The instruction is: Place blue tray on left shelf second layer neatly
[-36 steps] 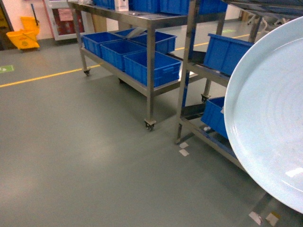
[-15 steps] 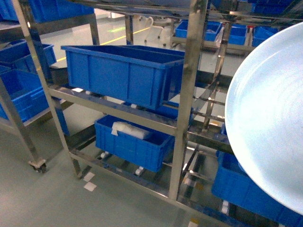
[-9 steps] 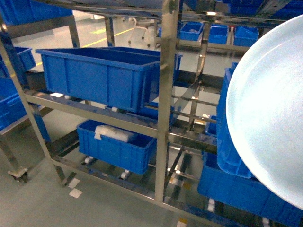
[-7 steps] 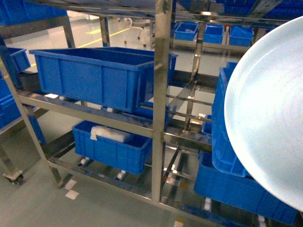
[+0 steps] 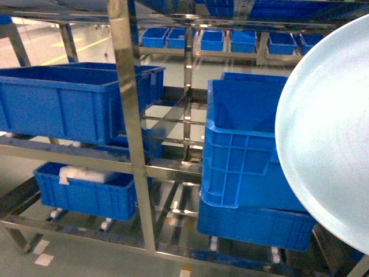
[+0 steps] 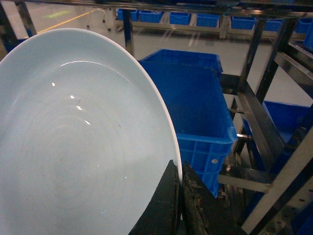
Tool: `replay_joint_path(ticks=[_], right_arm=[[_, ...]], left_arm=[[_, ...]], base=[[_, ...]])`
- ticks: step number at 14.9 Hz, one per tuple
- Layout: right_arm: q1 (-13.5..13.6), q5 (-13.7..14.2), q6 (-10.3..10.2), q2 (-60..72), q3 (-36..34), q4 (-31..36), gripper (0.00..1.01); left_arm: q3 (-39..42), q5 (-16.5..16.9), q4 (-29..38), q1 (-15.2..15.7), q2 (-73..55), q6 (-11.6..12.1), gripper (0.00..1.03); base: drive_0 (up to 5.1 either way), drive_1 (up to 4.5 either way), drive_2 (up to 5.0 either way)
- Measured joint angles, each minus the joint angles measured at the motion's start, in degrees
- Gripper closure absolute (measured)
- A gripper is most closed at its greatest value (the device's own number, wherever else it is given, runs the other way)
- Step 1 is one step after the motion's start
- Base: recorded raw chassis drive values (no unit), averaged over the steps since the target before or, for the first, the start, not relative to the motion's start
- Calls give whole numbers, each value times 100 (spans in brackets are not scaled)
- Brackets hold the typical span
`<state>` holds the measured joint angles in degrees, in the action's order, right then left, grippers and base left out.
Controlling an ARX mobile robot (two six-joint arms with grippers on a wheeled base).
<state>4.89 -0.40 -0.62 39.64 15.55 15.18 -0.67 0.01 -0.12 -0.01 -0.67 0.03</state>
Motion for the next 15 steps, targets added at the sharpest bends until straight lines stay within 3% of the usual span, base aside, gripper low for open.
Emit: replay_joint_path(ticks=[15], right_arm=[[0, 4, 0, 37, 0, 0, 99]], left_arm=[[0, -2, -11, 0, 0, 0, 5]], base=[[-157, -157, -157]])
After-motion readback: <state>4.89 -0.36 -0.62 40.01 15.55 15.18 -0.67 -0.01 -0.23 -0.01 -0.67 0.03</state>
